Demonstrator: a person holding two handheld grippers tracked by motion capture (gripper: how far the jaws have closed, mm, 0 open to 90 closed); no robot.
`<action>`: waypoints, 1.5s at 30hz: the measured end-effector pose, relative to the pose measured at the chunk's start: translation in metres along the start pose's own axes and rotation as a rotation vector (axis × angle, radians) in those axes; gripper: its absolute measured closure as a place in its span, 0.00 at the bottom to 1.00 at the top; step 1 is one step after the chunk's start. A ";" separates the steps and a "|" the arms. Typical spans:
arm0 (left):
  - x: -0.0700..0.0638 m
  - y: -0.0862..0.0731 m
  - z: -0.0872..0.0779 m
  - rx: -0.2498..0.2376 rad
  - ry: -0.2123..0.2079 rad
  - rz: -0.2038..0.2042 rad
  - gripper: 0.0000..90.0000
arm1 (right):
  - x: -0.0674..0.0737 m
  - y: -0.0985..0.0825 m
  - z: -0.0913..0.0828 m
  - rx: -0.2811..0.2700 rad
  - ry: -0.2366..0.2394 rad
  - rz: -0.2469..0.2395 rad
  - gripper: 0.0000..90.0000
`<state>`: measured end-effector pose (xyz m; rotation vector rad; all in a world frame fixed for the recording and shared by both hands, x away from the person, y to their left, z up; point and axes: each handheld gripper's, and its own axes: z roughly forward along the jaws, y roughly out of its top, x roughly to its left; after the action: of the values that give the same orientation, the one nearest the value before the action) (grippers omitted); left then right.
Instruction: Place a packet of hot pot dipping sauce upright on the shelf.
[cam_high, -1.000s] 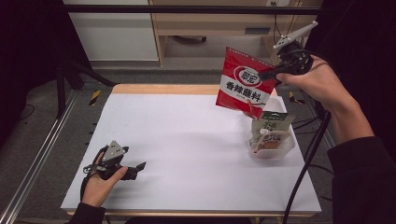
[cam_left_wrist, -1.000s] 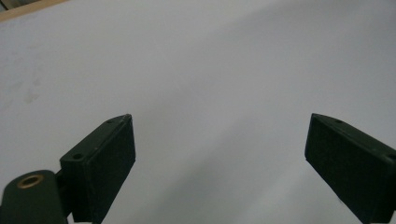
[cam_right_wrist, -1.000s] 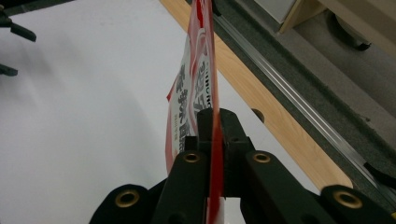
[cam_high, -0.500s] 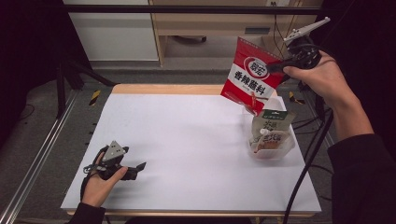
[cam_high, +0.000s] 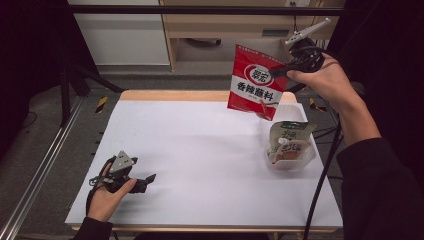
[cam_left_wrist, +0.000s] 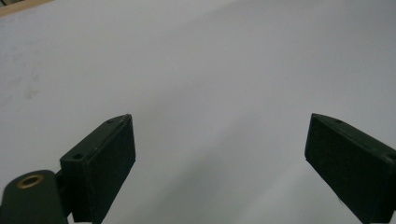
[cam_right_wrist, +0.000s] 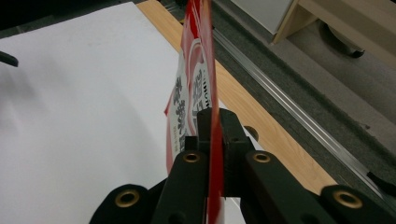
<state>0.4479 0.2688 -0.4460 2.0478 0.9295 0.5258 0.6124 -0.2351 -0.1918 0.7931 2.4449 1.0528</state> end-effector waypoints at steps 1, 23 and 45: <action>0.000 0.000 0.000 -0.001 -0.001 0.001 0.09 | -0.001 0.000 0.002 -0.001 -0.004 0.001 1.00; -0.002 -0.001 0.005 0.029 -0.004 0.006 0.09 | -0.045 -0.082 0.006 0.060 -0.075 0.123 1.00; -0.005 0.000 0.010 0.041 -0.009 0.015 0.09 | -0.053 -0.135 0.014 0.106 -0.048 0.225 1.00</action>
<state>0.4508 0.2596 -0.4527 2.0938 0.9271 0.5094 0.6136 -0.3370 -0.2966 1.1367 2.4301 0.9732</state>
